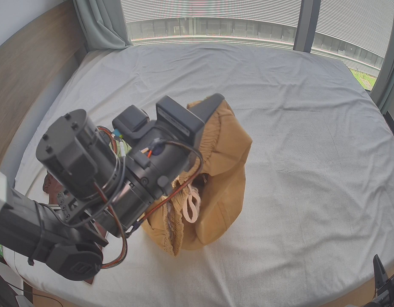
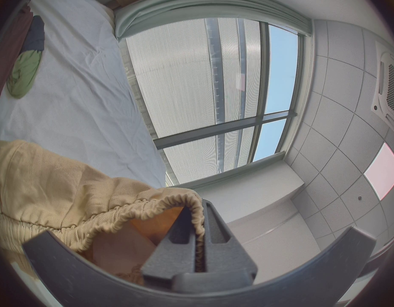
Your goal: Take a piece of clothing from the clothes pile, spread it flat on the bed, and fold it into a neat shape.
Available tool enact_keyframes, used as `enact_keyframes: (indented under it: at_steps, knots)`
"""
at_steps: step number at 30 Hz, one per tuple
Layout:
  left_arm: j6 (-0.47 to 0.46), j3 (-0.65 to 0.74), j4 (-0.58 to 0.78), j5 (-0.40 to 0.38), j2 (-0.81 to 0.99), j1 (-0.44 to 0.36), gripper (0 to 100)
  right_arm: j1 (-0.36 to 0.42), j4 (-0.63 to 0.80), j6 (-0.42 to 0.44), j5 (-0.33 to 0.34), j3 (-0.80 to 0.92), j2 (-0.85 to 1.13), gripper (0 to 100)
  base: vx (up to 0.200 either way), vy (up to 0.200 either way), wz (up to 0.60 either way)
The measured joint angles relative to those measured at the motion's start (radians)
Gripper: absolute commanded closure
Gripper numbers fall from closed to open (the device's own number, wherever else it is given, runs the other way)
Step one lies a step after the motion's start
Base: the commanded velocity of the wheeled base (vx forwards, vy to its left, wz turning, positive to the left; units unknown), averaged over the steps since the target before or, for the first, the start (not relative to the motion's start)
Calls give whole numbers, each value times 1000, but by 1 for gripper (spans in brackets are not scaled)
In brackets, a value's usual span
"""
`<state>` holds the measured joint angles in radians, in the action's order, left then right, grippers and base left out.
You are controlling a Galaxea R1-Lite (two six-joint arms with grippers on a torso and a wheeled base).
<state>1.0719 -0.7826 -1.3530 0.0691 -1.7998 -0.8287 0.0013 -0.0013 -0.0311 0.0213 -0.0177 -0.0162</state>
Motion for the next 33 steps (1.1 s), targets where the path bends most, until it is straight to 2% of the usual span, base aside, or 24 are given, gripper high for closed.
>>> enact_keyframes:
  at_steps: [10, 17, 26, 33]
  knots:
    - [-1, -12, -32, -50, -127, -71, 100, 0, 0, -1, 0, 0, 0, 0, 0, 0, 0]
    - [2, -53, -66, -120, -214, -97, 100, 0, 0, -1, 0, 0, 0, 0, 0, 0, 0]
    - [13, -144, -66, -135, -300, -148, 100, -1, 0, -2, 0, 0, 0, 0, 0, 0, 0]
    - [81, -244, -53, -135, -316, -197, 100, 0, 0, -1, 0, 0, 0, 0, 0, 0, 0]
